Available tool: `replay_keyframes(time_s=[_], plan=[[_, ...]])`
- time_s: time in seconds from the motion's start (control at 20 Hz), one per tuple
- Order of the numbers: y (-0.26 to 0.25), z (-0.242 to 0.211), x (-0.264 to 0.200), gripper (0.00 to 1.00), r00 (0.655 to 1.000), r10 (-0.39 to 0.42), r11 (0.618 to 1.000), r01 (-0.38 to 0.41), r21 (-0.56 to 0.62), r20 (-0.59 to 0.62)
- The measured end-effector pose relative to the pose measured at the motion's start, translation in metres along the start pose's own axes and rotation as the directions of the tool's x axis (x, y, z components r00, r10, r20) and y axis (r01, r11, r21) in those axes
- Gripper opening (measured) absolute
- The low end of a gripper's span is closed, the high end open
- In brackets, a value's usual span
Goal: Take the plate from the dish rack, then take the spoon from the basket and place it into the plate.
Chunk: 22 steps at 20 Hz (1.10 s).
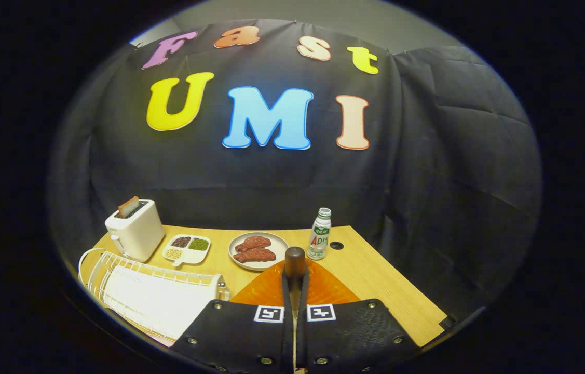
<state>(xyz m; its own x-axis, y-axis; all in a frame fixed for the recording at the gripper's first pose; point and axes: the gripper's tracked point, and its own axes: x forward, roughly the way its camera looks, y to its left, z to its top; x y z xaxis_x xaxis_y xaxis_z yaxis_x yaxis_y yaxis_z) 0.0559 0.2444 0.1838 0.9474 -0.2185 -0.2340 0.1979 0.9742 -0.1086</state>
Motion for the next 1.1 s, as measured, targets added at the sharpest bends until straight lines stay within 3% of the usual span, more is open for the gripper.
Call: replay_keyframes(time_s=[0.25, 0.6, 1.1], plan=[[0.080, -0.002, -0.046, 0.02, 0.992, 0.127, 0.991, -0.127, -0.044, 0.006], [0.183, -0.053, -0.117, 0.02, 0.955, 0.292, 0.952, -0.296, -0.081, -0.058], [0.241, -0.140, -0.146, 0.02, 0.907, 0.389, 0.913, -0.403, -0.067, -0.160]])
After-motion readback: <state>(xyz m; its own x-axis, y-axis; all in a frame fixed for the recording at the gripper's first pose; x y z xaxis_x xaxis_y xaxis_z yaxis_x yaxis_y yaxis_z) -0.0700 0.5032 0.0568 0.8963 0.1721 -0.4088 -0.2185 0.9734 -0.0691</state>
